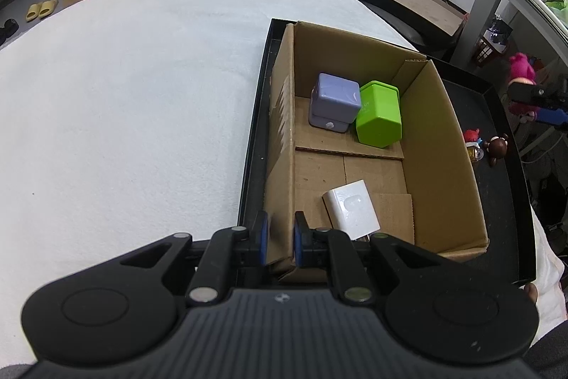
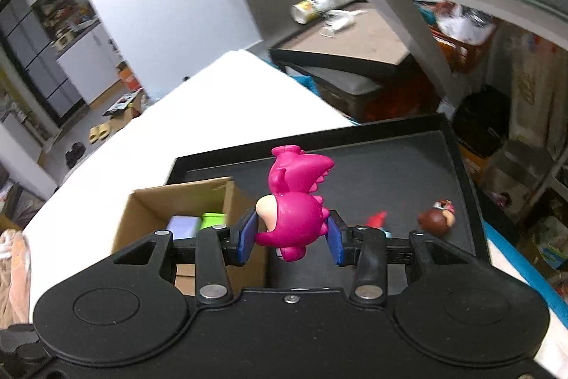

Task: Organize rigid objects
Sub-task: 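Carry the pink dinosaur with the right gripper over the box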

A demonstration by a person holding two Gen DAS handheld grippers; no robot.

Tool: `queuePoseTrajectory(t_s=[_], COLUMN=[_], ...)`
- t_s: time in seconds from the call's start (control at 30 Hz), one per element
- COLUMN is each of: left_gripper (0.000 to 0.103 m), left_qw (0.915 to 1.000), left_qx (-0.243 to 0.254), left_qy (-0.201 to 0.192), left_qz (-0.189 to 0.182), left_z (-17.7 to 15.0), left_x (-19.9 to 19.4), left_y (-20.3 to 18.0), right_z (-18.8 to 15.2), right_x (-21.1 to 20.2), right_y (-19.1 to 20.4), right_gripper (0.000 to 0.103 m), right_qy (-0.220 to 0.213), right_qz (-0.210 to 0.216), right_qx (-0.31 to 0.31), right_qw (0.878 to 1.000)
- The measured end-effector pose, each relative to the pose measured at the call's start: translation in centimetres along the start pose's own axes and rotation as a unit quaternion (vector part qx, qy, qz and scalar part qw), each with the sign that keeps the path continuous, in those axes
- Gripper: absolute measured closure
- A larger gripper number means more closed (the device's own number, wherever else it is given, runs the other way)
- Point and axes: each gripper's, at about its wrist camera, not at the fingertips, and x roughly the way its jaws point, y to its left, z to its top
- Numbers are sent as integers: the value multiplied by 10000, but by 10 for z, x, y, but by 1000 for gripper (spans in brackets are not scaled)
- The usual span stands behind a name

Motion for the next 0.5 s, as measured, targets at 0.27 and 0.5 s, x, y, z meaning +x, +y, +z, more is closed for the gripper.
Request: queuePoseTrajectory(t_s=[0.27, 0.5], left_gripper=[90, 90], left_qw=[10000, 9999], left_qx=[-34, -66], left_qy=[-11, -6], left_qz=[-37, -99], left_z=[-1, 0], left_x=[-1, -1], left_y=[1, 2], right_z=[-2, -3], right_x=[-4, -1], right_y=[32, 49], right_gripper=[62, 62], right_qy=[-85, -165], right_qz=[225, 321], right_qx=[-300, -476], right_qw=[9993, 9982])
